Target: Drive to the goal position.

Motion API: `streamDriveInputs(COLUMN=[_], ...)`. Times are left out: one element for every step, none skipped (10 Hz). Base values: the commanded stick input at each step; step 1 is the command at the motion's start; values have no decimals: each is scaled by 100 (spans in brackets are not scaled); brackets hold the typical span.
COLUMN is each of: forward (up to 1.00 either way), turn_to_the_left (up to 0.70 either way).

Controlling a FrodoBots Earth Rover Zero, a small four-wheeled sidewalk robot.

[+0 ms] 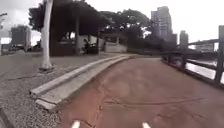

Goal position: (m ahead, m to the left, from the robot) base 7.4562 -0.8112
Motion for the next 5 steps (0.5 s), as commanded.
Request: streamDriveInputs(forward=[70, 70, 70, 70, 70], turn_to_the_left=[-12, -27, -27, -27, -27])
